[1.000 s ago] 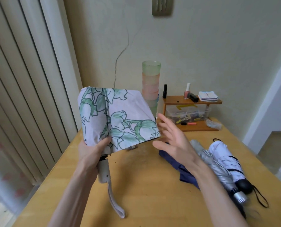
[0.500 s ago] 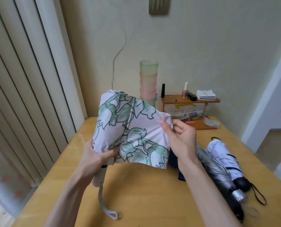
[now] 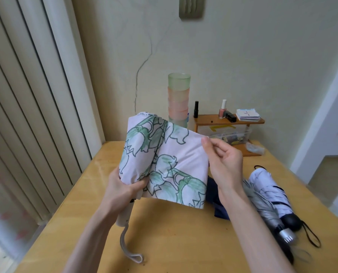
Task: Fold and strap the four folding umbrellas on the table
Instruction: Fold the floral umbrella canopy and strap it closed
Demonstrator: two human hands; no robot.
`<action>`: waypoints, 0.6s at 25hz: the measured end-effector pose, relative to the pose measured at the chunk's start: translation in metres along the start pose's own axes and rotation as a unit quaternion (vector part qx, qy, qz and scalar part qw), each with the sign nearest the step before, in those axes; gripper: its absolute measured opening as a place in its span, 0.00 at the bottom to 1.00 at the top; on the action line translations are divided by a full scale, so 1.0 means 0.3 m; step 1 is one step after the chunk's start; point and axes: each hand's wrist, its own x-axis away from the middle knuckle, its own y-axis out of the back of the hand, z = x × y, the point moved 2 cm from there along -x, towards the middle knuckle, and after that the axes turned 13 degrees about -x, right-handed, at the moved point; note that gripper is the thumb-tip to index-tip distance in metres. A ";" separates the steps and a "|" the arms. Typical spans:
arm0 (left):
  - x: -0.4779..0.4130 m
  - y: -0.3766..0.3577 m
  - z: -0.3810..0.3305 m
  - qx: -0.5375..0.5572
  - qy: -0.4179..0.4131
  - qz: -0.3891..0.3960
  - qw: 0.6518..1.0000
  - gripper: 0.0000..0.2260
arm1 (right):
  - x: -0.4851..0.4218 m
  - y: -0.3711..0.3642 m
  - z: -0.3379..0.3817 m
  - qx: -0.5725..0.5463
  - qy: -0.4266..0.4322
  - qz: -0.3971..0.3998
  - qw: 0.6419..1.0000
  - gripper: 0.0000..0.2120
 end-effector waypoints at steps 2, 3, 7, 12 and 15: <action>-0.004 -0.010 0.004 0.010 -0.005 -0.009 1.000 0.16 | -0.005 0.001 0.017 0.021 0.028 -0.008 0.999 0.07; -0.006 -0.013 0.005 0.018 -0.008 -0.012 1.000 0.17 | -0.008 -0.002 0.024 0.031 0.034 -0.013 0.999 0.08; 0.001 -0.021 -0.002 0.044 0.000 -0.004 0.999 0.19 | -0.030 -0.010 0.011 0.089 -0.026 -0.010 0.996 0.21; 0.009 -0.017 -0.011 0.044 0.002 0.013 0.999 0.19 | -0.025 -0.008 -0.037 0.060 -0.117 -0.003 0.991 0.20; 0.005 -0.017 -0.009 0.052 -0.001 0.017 0.999 0.20 | -0.029 0.006 -0.048 0.052 -0.120 -0.018 0.991 0.11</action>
